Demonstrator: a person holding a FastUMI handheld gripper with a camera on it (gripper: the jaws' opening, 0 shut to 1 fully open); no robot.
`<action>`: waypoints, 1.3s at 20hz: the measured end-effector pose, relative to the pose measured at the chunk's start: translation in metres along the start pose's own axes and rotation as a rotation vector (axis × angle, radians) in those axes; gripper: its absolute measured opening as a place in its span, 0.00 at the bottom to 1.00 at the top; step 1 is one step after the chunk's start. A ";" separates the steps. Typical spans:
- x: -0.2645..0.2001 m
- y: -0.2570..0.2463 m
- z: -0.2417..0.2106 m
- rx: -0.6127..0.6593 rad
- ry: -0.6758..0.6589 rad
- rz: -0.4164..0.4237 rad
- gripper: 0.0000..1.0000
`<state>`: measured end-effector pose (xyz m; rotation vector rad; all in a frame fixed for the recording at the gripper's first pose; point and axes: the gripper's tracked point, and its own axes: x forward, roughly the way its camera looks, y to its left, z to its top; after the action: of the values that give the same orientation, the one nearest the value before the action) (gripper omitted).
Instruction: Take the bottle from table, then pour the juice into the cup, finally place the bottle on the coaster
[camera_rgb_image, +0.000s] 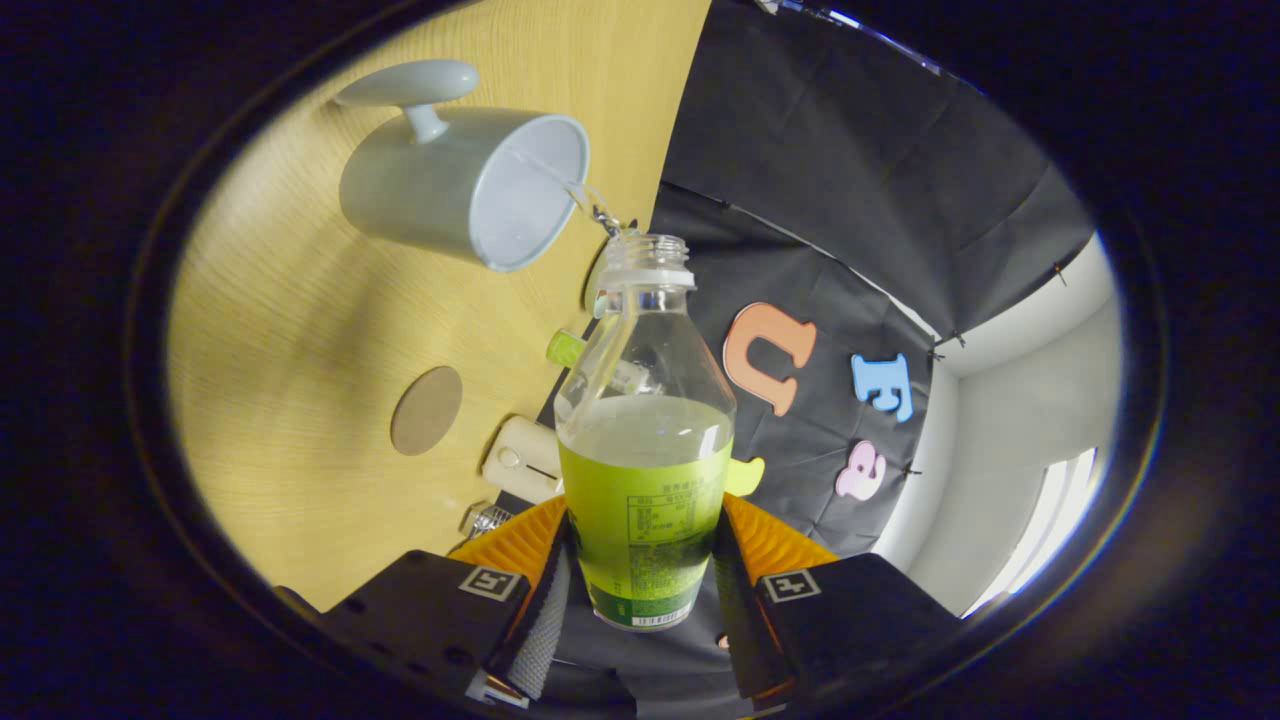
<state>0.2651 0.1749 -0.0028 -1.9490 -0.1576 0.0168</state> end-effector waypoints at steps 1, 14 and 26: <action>0.001 0.000 -0.001 -0.005 -0.001 0.002 0.73; 0.005 -0.020 -0.007 -0.079 0.004 -0.032 0.73; 0.004 -0.023 0.007 -0.123 -0.021 -0.037 0.73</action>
<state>0.2666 0.1901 0.0161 -2.0686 -0.2130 0.0035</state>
